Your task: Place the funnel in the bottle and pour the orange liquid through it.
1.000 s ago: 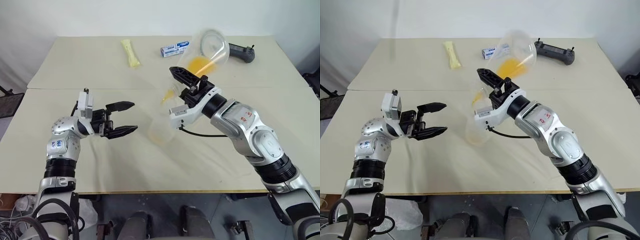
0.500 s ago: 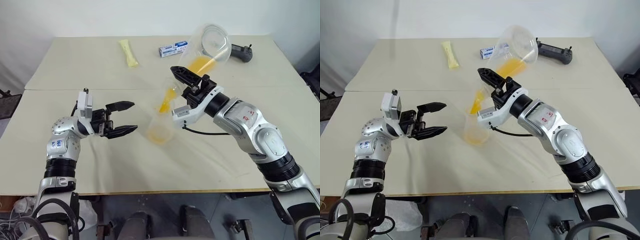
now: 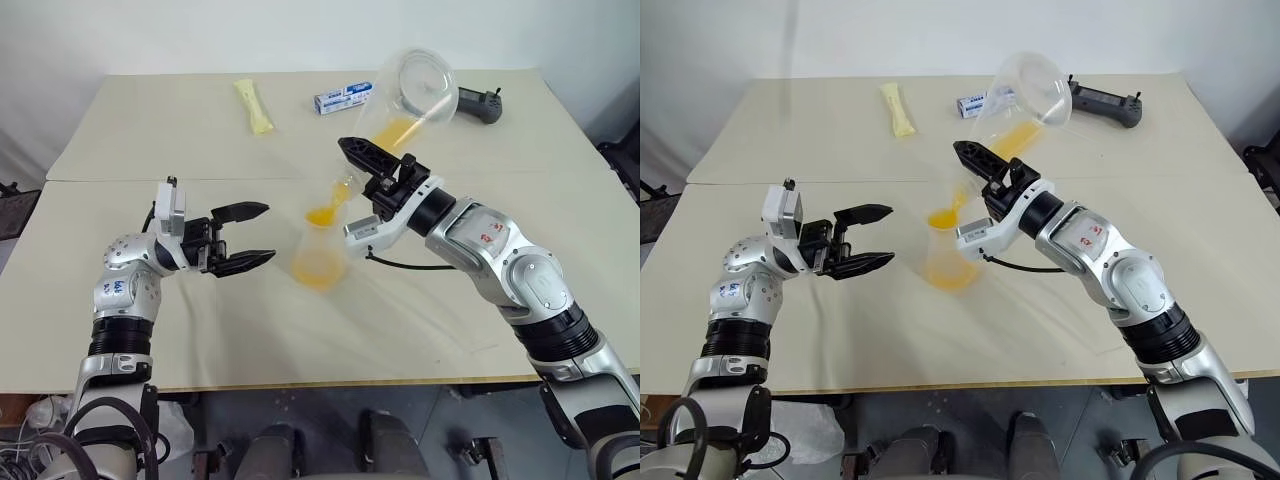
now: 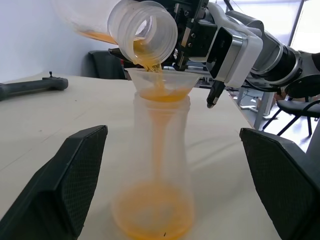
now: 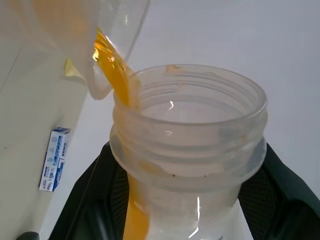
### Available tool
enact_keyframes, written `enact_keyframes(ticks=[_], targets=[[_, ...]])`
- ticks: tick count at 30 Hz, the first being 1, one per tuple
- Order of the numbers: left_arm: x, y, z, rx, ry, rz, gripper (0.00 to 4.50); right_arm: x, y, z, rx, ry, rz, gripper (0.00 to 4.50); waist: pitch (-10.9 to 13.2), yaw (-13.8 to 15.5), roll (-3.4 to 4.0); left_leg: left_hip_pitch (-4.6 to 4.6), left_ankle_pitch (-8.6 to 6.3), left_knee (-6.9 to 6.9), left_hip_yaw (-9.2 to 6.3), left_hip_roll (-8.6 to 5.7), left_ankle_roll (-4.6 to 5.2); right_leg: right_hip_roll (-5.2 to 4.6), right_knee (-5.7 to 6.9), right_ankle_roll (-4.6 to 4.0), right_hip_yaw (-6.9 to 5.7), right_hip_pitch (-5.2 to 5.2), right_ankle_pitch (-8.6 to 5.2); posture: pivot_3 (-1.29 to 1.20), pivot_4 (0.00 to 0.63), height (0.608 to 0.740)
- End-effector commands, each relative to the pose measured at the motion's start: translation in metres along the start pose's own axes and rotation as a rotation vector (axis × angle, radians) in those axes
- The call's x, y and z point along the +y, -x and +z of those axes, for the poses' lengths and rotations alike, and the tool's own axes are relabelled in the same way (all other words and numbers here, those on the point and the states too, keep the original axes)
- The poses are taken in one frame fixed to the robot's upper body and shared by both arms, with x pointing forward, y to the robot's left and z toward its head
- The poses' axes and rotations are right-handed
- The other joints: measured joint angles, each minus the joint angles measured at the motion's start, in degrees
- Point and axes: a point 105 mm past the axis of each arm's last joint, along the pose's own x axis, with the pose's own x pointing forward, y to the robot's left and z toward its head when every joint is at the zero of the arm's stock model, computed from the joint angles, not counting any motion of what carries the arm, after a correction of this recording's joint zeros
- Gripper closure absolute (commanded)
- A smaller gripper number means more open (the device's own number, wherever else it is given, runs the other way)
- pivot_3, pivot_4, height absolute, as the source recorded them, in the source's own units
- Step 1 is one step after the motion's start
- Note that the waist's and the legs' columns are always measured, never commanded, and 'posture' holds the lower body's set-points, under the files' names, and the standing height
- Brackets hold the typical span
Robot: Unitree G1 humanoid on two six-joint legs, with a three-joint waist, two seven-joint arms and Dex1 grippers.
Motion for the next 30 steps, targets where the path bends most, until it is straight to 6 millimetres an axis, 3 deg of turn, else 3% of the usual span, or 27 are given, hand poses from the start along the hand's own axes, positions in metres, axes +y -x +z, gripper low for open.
enact_keyframes(ticks=[1,14,30], targets=[[-0.001,0.0,0.014,-0.036,-0.047,-0.009,0.0,-0.021,-0.001,-0.004,0.002,0.043,-0.081,2.02,0.0,0.0,0.0,0.0,0.0,0.0,0.0,0.0,0.0,0.0,0.0,0.0,0.0,0.0,0.0,0.0,0.15,0.74],[-0.001,0.002,0.017,-0.042,-0.073,-0.006,0.0,-0.021,-0.002,-0.002,-0.022,0.053,-0.085,2.02,0.0,0.0,0.0,0.0,0.0,0.0,0.0,0.0,0.0,0.0,0.0,0.0,0.0,0.0,0.0,0.0,0.15,0.74],[-0.006,0.02,0.021,-0.053,-0.062,0.035,0.0,-0.023,-0.005,-0.003,-0.038,0.075,-0.1,2.02,0.0,-0.1,0.0,0.0,0.0,0.0,-0.01,0.0,0.0,0.0,0.0,0.0,0.0,0.0,0.0,0.0,0.15,0.74]])
